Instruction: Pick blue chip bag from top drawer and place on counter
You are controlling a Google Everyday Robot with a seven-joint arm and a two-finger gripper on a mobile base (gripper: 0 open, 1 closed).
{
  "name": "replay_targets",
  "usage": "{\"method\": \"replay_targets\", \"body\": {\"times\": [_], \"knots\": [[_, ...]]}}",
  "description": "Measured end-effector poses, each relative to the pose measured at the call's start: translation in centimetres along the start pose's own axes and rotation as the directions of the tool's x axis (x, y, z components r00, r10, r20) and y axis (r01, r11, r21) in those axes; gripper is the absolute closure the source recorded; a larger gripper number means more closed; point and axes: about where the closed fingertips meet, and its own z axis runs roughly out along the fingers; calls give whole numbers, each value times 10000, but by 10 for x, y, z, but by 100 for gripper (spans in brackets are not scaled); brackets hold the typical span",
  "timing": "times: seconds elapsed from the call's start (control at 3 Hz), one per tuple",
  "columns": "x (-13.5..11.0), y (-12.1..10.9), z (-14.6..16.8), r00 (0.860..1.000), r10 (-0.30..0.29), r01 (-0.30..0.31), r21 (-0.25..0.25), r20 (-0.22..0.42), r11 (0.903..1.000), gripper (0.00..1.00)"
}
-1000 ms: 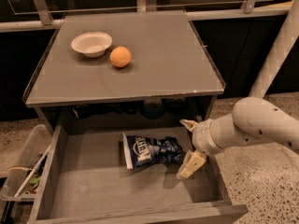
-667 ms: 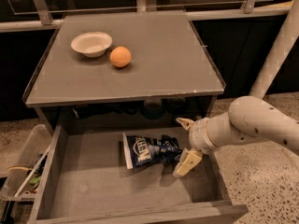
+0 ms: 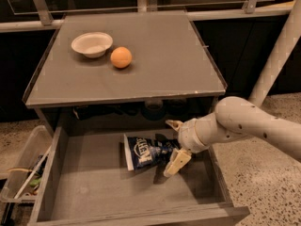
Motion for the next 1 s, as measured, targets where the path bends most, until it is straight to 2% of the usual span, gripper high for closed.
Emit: {"method": "replay_targets", "body": {"times": [0.33, 0.67, 1.0], "knots": [[8, 5, 21, 9996, 266, -265, -355, 24, 9990, 0], [20, 6, 37, 9977, 642, -652, -501, -220, 9966, 0], [21, 6, 38, 9976, 661, -672, -507, -226, 9965, 18]]}}
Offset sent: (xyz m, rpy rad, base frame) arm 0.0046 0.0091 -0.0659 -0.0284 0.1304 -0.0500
